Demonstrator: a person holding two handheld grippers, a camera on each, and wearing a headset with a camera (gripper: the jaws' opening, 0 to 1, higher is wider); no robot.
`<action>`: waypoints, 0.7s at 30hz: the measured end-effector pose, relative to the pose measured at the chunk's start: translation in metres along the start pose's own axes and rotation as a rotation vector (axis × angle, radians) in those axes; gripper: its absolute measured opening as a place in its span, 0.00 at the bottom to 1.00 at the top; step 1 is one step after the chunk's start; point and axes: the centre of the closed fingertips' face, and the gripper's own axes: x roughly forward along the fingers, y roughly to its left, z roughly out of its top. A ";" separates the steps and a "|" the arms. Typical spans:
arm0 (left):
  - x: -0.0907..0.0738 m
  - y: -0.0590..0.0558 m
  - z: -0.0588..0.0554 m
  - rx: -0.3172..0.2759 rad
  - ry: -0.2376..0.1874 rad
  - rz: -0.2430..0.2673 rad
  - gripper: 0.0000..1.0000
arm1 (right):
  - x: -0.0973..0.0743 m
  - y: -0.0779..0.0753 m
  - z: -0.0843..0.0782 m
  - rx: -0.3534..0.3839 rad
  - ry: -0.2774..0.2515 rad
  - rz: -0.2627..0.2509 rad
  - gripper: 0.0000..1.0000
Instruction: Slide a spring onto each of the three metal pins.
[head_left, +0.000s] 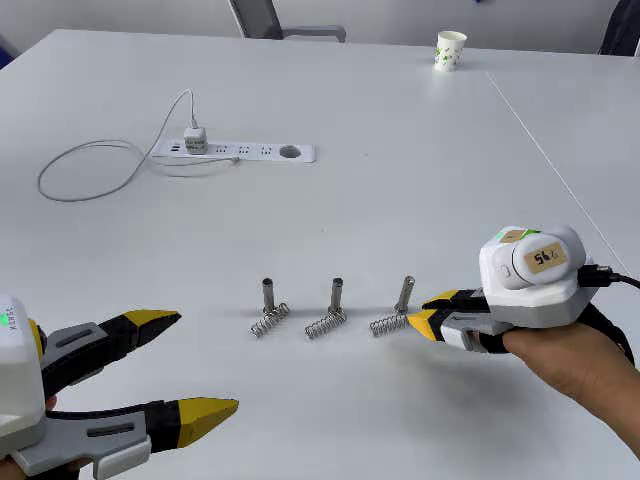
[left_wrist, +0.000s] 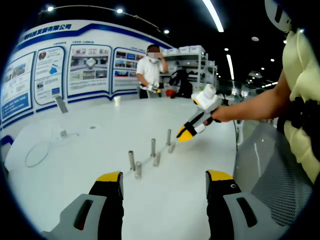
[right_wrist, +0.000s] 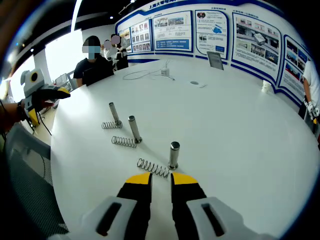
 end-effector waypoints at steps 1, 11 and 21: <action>0.000 0.000 0.000 0.000 0.002 0.000 0.68 | 0.002 0.000 -0.002 0.001 0.010 0.003 0.16; -0.001 0.001 -0.002 -0.001 0.009 0.005 0.68 | 0.010 -0.003 -0.003 0.032 0.019 0.027 0.16; 0.001 0.001 -0.004 -0.012 0.004 0.003 0.68 | 0.009 0.011 -0.006 0.042 0.019 0.060 0.16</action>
